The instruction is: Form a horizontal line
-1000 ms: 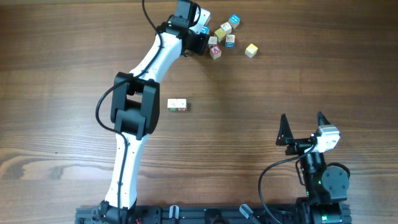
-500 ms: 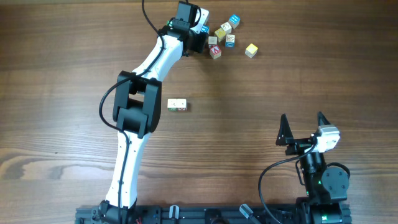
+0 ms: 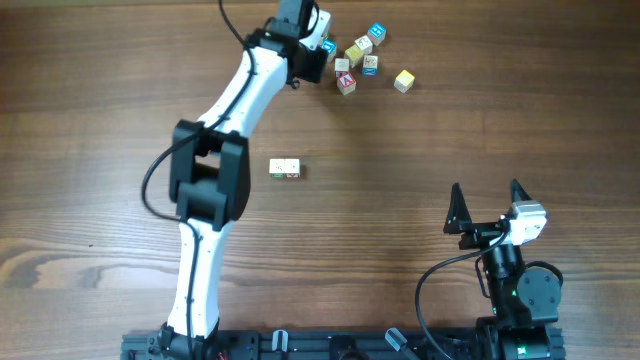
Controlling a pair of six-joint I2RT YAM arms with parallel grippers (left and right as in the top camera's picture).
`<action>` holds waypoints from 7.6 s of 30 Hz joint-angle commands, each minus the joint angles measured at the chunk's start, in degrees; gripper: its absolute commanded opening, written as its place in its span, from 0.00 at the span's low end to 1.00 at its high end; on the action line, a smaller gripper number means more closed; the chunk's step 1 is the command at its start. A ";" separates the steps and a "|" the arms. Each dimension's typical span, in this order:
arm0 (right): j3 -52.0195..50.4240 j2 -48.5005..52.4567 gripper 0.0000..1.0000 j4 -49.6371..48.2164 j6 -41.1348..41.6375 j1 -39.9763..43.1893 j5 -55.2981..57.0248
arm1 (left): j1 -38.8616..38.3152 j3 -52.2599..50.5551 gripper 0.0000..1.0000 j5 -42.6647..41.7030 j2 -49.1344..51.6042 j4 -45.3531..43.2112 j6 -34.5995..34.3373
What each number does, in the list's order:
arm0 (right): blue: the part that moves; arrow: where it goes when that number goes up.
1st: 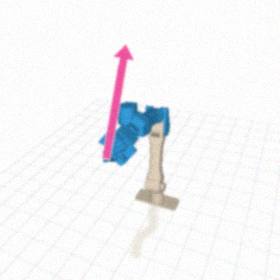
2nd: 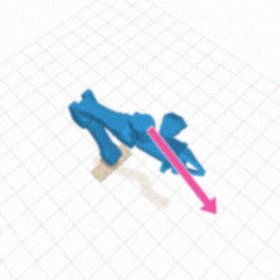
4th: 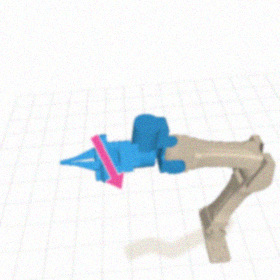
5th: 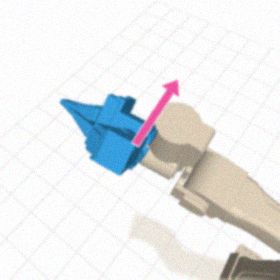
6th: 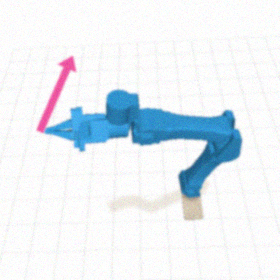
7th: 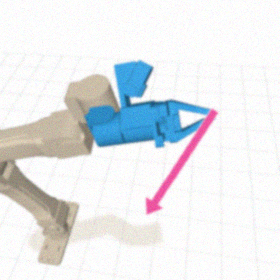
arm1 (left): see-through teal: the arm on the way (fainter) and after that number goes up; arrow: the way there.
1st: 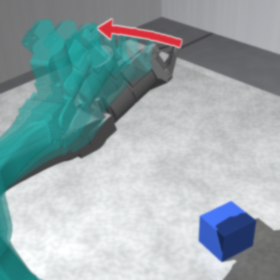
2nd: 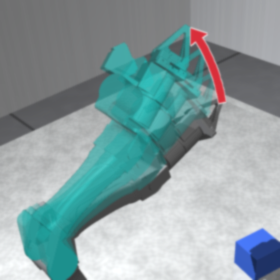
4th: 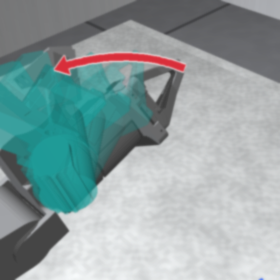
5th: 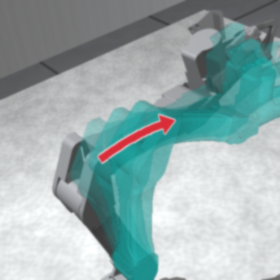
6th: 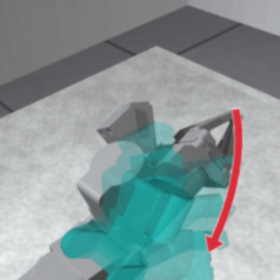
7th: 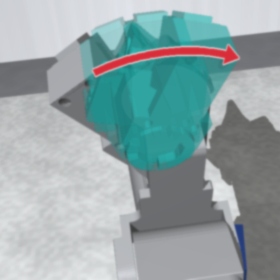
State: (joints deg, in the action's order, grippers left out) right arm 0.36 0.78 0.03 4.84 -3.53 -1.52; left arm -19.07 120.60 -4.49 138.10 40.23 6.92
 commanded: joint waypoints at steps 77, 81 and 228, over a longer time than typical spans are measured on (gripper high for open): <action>-0.07 -0.13 1.00 -0.17 -0.35 0.17 -0.96 | 9.18 -66.38 0.35 3.52 -37.81 -18.51 -20.61; -0.07 -0.13 1.00 -0.17 -0.33 0.17 -0.96 | 9.25 -66.38 0.48 6.54 -37.81 -21.49 -20.65; -0.07 -0.13 1.00 -0.17 -0.35 0.17 -0.96 | 8.68 -60.00 0.04 -0.55 -34.91 -20.04 -16.31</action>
State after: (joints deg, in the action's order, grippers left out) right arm 0.34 0.91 0.03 4.84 -3.53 -1.52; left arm -10.39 59.96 -5.80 101.93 20.95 -10.11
